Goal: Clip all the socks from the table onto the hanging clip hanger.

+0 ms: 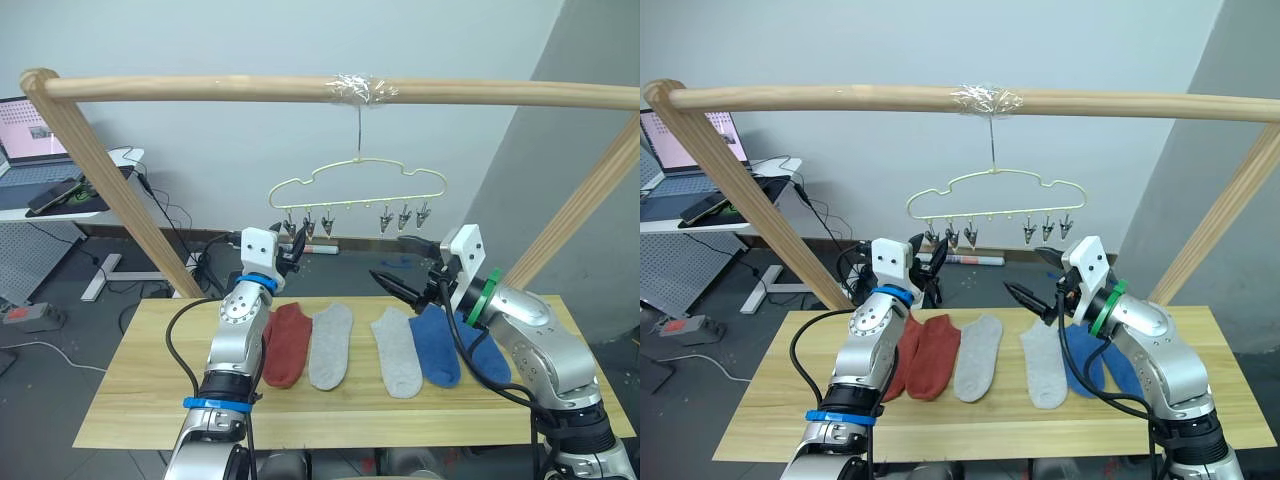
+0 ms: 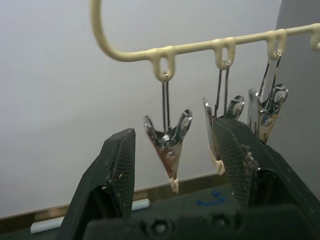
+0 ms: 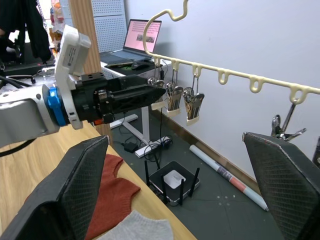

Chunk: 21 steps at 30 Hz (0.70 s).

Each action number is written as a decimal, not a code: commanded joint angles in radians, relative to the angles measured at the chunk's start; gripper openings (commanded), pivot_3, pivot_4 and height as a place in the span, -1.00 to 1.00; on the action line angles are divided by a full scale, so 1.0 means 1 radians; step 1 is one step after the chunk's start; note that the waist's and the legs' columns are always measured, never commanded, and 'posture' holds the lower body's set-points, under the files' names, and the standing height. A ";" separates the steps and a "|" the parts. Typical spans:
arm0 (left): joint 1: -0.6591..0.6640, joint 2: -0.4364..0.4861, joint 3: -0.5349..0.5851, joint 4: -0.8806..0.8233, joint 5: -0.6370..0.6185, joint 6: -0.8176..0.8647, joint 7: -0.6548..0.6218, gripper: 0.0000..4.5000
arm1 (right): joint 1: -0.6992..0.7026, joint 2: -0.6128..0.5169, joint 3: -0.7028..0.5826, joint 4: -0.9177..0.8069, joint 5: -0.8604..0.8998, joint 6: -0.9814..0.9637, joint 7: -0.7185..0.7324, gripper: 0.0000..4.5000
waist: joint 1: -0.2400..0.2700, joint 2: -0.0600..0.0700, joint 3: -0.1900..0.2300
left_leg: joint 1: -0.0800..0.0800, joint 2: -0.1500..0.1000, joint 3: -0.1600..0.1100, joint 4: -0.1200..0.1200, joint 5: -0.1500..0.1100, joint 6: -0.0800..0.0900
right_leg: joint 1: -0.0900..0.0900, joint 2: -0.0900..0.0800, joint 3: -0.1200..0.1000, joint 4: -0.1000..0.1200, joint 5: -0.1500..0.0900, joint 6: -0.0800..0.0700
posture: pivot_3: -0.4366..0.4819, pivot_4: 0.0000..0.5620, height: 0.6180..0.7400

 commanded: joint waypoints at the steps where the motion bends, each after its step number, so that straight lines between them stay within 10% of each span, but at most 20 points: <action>1: -0.041 -0.006 0.015 0.011 0.009 -0.053 0.013 0.20 | -0.030 -0.004 -0.023 -0.047 0.028 0.015 -0.010 1.00 | -0.001 0.000 0.000 | 0.000 0.000 0.000 0.000 0.000 0.000 | 0.000 0.000 0.000 0.000 0.000 0.000 | -0.46 -0.69 1.00; 21: 0.037 0.009 0.018 -0.102 -0.007 -0.026 0.001 0.20 | -0.032 -0.003 -0.037 -0.086 0.064 0.056 -0.046 1.00 | -0.004 0.000 0.001 | -0.001 0.000 0.000 0.000 0.000 0.000 | -0.001 0.000 0.000 0.000 0.000 0.000 | -0.46 -0.72 1.00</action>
